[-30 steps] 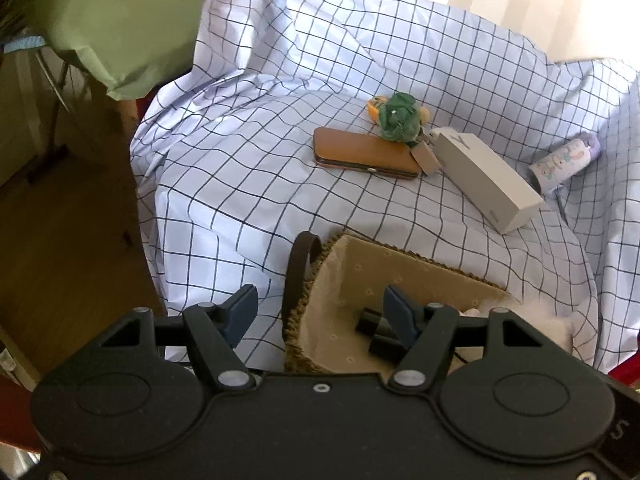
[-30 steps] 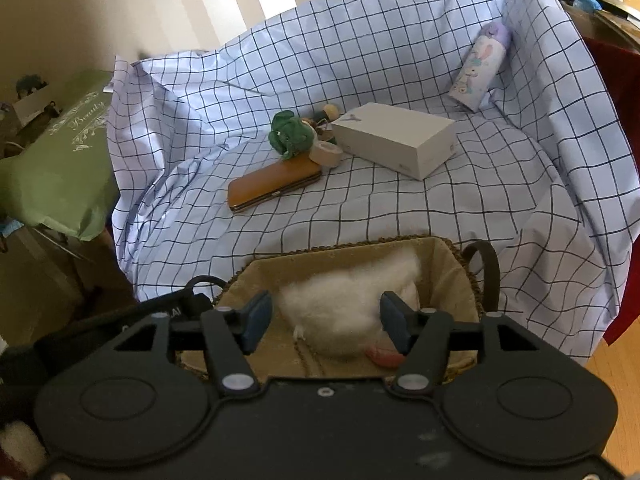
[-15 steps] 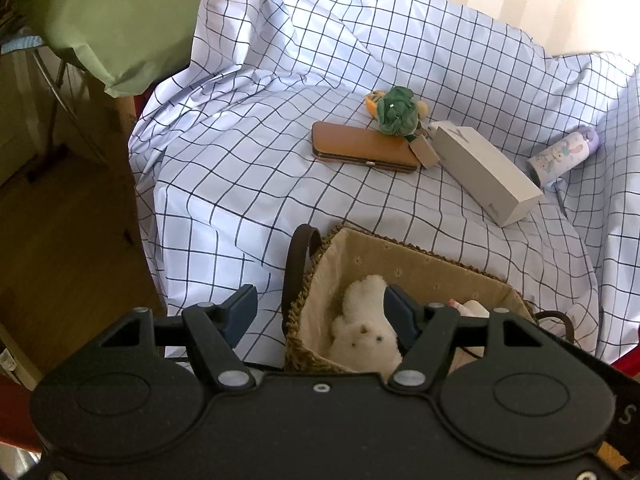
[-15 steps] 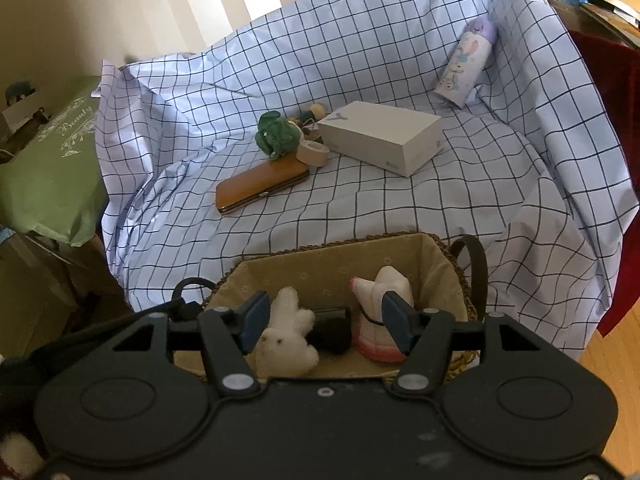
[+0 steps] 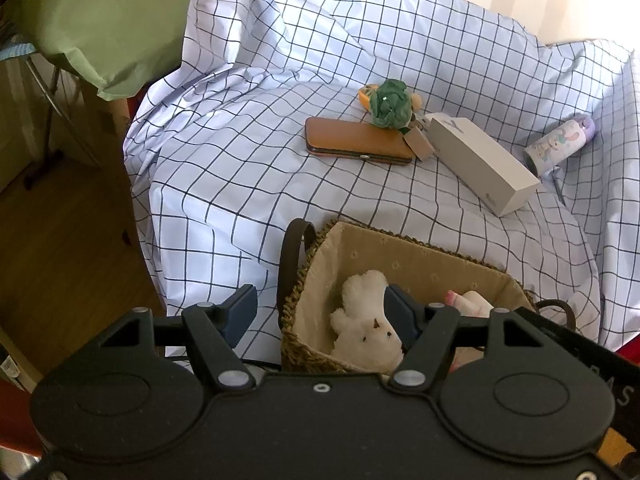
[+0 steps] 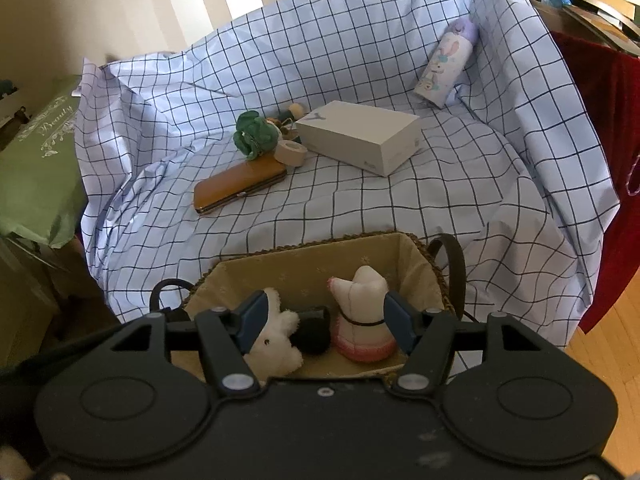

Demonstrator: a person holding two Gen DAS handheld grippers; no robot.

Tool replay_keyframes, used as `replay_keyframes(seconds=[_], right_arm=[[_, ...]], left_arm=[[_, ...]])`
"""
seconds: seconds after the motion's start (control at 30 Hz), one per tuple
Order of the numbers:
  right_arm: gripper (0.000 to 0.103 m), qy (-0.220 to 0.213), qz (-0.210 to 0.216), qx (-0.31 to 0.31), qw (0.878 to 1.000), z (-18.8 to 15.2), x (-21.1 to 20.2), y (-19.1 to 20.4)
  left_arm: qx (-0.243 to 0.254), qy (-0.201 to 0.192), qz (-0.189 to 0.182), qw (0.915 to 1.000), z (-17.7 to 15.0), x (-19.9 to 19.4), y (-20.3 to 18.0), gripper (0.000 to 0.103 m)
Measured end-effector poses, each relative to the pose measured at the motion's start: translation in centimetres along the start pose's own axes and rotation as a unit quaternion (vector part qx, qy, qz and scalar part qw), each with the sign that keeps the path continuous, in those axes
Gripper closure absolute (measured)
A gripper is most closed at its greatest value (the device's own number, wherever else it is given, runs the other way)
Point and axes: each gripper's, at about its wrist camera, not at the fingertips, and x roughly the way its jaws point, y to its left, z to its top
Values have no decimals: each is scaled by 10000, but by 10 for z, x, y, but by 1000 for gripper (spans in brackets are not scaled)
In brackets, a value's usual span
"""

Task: Organize soft objects
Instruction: 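Withdraw both tools from the basket back over the sheet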

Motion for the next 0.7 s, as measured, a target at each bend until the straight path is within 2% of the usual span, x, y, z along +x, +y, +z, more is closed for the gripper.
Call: replay_keyframes(seconds=[0.37,0.43,0.47,0.5,0.7], right_arm=[[35,46,-124,7,9999,0,2,0],[35,58,-135,17,9999,0,2,0],[34,53,-150,29,9999,0,2,0],[34,48,-163,31,9999,0,2,-1],[33,56,-209,53,9998,0,3,-1]], left_arm=[[109,64,15,9999,-1,1,-2,37],[112,66,16,9999,-1,2,-2,34],[104,62,14,9999,-2,2,-2,27],[107,44,53,9999,-2,1,-2,25],[159,-19,73,9998,-1,0,-4,25]])
